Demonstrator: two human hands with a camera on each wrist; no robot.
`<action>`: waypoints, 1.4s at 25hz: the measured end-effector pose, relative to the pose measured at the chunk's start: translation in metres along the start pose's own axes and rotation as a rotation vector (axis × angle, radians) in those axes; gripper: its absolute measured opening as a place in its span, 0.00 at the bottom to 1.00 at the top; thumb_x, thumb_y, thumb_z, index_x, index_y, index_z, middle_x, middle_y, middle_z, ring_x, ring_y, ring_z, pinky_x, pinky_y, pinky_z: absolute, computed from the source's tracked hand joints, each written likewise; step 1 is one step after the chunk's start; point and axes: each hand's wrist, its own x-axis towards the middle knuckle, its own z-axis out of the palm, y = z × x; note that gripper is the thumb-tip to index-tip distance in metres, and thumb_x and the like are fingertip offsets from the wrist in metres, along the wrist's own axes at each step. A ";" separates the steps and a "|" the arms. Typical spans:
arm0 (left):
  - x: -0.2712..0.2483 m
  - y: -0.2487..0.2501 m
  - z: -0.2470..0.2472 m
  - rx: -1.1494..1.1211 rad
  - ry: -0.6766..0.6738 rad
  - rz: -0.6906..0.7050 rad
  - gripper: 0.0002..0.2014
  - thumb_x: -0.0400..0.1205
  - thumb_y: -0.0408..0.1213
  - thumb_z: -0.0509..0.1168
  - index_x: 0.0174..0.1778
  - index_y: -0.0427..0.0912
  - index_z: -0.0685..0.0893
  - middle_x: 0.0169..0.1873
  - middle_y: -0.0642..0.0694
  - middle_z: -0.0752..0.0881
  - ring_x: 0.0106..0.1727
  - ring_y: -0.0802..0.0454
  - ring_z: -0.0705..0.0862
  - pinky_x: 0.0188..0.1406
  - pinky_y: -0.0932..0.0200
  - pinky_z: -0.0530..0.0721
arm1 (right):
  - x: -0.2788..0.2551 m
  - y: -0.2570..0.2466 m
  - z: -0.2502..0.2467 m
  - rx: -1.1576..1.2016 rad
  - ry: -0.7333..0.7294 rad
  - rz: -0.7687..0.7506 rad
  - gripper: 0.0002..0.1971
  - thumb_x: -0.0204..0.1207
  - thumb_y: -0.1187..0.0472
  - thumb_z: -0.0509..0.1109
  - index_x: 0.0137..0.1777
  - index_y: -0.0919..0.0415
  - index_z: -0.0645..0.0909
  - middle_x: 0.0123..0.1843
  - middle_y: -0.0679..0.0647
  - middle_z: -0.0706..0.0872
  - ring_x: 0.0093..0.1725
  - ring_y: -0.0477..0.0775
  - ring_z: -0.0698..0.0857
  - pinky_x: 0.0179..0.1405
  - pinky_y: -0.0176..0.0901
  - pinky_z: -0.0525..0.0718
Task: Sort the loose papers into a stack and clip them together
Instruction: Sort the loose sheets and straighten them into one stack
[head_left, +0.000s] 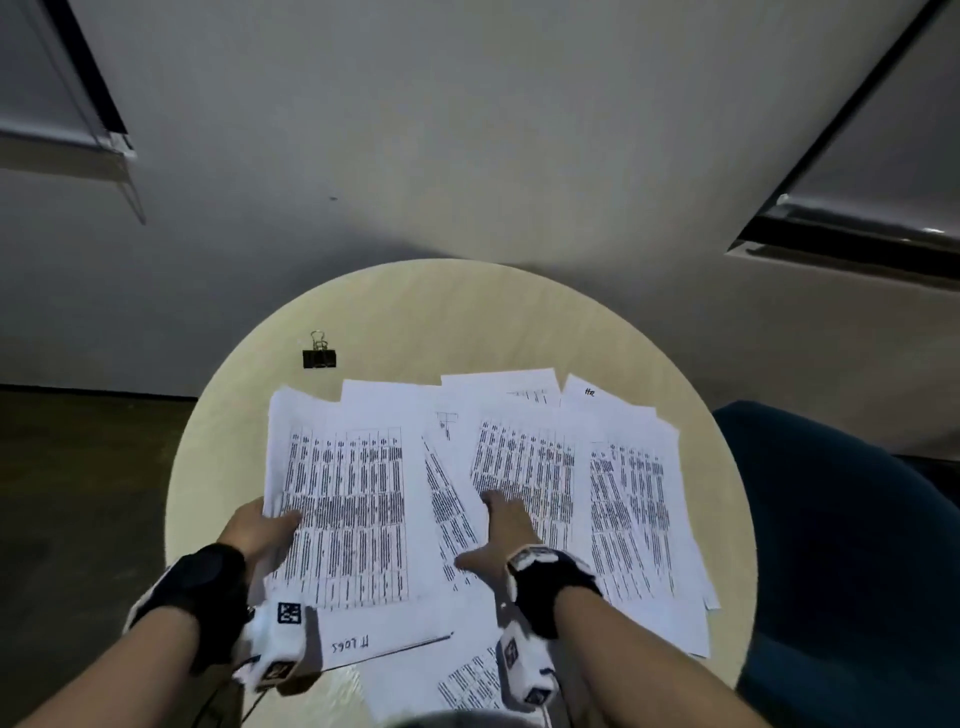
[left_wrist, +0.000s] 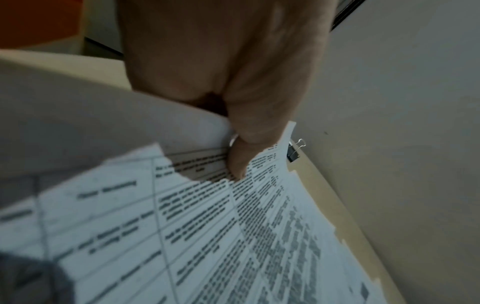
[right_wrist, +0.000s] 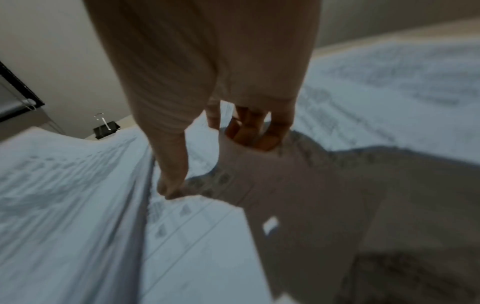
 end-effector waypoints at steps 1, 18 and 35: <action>-0.001 -0.006 0.002 -0.016 -0.004 -0.016 0.08 0.81 0.29 0.67 0.52 0.28 0.80 0.26 0.37 0.82 0.27 0.45 0.77 0.31 0.55 0.76 | 0.002 -0.004 0.009 0.057 0.000 -0.008 0.48 0.62 0.51 0.82 0.79 0.53 0.59 0.71 0.57 0.70 0.69 0.59 0.76 0.64 0.50 0.80; -0.001 0.000 0.040 -0.062 0.044 -0.016 0.11 0.78 0.35 0.71 0.41 0.30 0.78 0.19 0.40 0.74 0.21 0.48 0.70 0.25 0.55 0.70 | 0.009 0.082 -0.036 0.320 0.278 0.338 0.49 0.60 0.50 0.81 0.79 0.51 0.57 0.77 0.61 0.63 0.74 0.66 0.69 0.66 0.59 0.77; -0.014 0.008 0.034 0.032 0.013 0.048 0.08 0.80 0.31 0.69 0.40 0.31 0.78 0.23 0.37 0.77 0.21 0.48 0.71 0.21 0.61 0.70 | -0.017 0.080 -0.105 1.001 0.576 0.157 0.36 0.80 0.49 0.68 0.81 0.68 0.60 0.81 0.60 0.66 0.80 0.63 0.67 0.75 0.54 0.67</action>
